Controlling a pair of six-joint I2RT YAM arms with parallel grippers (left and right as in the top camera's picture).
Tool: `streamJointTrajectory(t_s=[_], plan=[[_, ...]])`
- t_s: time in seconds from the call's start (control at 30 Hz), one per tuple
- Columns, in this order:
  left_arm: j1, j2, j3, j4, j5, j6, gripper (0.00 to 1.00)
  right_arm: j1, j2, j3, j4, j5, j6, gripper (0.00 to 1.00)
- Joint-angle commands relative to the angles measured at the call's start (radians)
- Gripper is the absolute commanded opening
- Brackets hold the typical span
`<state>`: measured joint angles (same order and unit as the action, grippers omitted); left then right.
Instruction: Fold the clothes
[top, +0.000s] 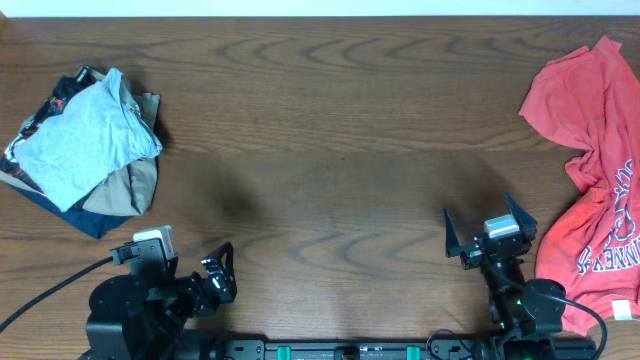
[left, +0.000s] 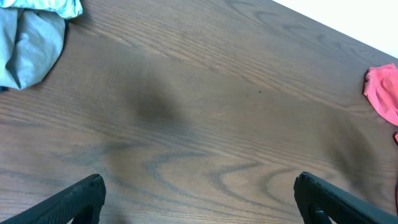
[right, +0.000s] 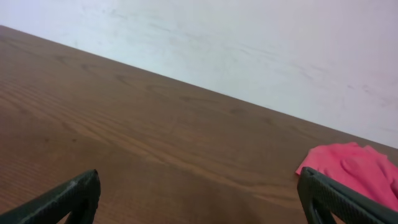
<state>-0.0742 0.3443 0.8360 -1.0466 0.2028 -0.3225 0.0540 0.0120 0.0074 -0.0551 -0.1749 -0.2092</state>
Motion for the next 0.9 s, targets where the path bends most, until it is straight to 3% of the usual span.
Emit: streamJointTrajectory(t_s=[0.0, 0.2, 0.4, 0.6, 0.87], plan=[[-0.003, -0.002, -0.014, -0.004, -0.026, 0.014, 0.98, 0.019, -0.007, -0.002, -0.005, 0.010, -0.013, 0.99], [-0.003, -0.045, -0.066, 0.011, -0.159, 0.065, 0.98, 0.019, -0.007, -0.002, -0.005, 0.010, -0.013, 0.99], [-0.003, -0.214, -0.264, 0.149, -0.229, 0.147, 0.98, 0.019, -0.007, -0.002, -0.005, 0.010, -0.013, 0.99], [-0.003, -0.341, -0.492, 0.394, -0.241, 0.177, 0.98, 0.019, -0.007, -0.002, -0.005, 0.010, -0.013, 0.99], [-0.003, -0.342, -0.728, 0.863, -0.241, 0.281, 0.98, 0.019, -0.007, -0.002, -0.005, 0.010, -0.013, 0.99]])
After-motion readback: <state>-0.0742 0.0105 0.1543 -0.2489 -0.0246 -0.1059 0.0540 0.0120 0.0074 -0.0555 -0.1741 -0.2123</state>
